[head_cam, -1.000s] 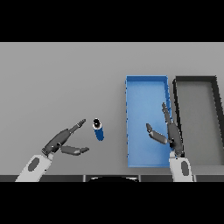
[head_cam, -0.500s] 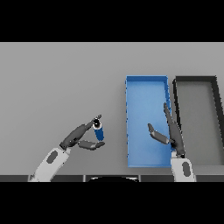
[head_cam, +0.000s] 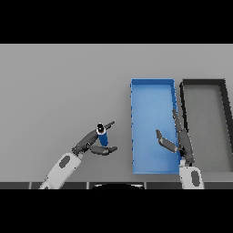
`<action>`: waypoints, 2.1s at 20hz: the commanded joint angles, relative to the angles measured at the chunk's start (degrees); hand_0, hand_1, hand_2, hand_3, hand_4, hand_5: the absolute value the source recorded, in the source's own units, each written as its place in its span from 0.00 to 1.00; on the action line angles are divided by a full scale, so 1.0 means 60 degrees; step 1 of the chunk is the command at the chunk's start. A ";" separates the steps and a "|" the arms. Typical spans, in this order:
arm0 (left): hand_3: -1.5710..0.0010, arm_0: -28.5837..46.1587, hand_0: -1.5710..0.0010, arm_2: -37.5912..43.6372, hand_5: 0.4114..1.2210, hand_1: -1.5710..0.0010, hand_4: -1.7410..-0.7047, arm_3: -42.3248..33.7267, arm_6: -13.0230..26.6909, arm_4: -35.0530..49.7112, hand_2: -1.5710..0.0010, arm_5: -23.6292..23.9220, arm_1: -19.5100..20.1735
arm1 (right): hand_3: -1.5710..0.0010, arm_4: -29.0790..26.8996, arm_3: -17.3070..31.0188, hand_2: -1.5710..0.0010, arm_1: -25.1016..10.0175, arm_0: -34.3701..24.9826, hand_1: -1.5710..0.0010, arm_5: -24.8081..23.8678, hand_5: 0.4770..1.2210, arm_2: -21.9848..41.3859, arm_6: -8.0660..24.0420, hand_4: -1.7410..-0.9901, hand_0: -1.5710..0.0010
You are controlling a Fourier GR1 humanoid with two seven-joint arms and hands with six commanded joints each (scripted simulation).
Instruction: Pick up the blue pipe and place it into the blue bin.
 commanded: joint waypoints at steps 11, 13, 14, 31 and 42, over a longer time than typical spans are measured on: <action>0.12 0.0118 0.16 0.0005 0.90 0.14 0.22 -0.0143 -0.0322 0.0183 0.12 0.0162 -0.0667 | 1.00 -0.0178 0.0425 1.00 0.0024 -0.0336 1.00 0.0141 0.23 -0.0066 0.0150 0.69 1.00; 0.08 0.0265 0.10 -0.0010 0.94 0.09 0.24 -0.0262 -0.0655 -0.0044 0.08 0.0315 -0.0880 | 1.00 -0.0195 0.0364 1.00 0.0072 -0.0307 1.00 0.0157 0.21 -0.0029 0.0070 0.69 1.00; 0.06 0.0140 0.08 0.0181 0.95 0.07 0.25 -0.0421 -0.0679 0.0081 0.06 0.0248 -0.0838 | 1.00 -0.0171 0.0256 1.00 0.0100 -0.0273 1.00 0.0141 0.21 0.0016 0.0123 0.70 1.00; 0.00 -0.0549 0.00 0.0278 1.00 0.00 0.27 -0.2594 0.0737 -0.0091 0.00 -0.0385 -0.1424 | 1.00 0.0319 0.0033 1.00 0.0086 0.0057 1.00 -0.0326 0.22 -0.0016 -0.0088 0.80 1.00; 0.00 -0.0501 0.00 0.0535 1.00 0.00 0.26 -0.2330 0.0690 -0.0433 0.00 -0.0841 -0.1875 | 1.00 -0.0745 -0.3280 0.93 0.0680 0.2336 0.98 0.0087 0.18 0.0713 0.0129 0.71 1.00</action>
